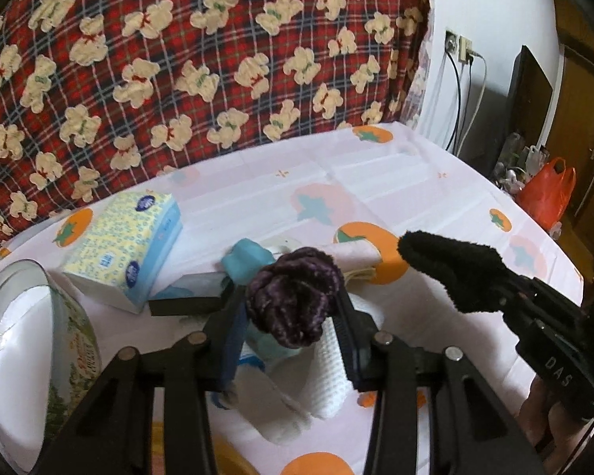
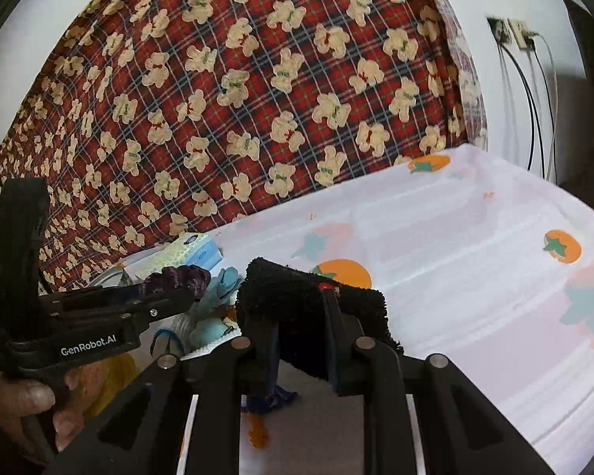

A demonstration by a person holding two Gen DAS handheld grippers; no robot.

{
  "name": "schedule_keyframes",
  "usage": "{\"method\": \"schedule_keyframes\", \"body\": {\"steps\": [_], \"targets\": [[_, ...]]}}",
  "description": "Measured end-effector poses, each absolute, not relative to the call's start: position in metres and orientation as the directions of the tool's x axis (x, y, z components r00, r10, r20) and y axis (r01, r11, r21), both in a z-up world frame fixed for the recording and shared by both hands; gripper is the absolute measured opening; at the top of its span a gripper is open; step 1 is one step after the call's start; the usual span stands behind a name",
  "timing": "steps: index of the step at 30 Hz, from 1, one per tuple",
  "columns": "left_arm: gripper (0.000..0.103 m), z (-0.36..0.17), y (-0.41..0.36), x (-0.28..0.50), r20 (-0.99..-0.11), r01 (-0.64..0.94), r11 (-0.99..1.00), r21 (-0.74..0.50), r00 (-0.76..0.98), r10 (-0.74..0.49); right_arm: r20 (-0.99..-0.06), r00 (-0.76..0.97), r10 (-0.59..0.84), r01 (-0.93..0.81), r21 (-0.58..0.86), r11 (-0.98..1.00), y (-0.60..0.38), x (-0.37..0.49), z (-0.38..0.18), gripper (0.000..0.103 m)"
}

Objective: Organize soft objects
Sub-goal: 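Grasp the purple scrunchie with the left gripper while the right holds the black cloth, then lift both held items and carry them toward the round metal tin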

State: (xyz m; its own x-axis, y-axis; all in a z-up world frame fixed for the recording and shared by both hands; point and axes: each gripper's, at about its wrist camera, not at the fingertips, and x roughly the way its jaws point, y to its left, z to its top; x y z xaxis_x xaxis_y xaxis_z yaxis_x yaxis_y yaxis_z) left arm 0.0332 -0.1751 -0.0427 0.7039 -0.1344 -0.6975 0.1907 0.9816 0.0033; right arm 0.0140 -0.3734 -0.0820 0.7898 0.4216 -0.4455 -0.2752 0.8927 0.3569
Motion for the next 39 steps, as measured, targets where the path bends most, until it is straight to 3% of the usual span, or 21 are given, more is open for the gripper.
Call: {"method": "schedule_keyframes", "body": {"steps": [39], "targets": [[0.041, -0.038, -0.102, 0.017, -0.64, 0.085, 0.994, -0.071, 0.76, -0.111, -0.421, 0.8, 0.427, -0.331, 0.284, 0.9, -0.32, 0.016, -0.075, 0.02]]}}
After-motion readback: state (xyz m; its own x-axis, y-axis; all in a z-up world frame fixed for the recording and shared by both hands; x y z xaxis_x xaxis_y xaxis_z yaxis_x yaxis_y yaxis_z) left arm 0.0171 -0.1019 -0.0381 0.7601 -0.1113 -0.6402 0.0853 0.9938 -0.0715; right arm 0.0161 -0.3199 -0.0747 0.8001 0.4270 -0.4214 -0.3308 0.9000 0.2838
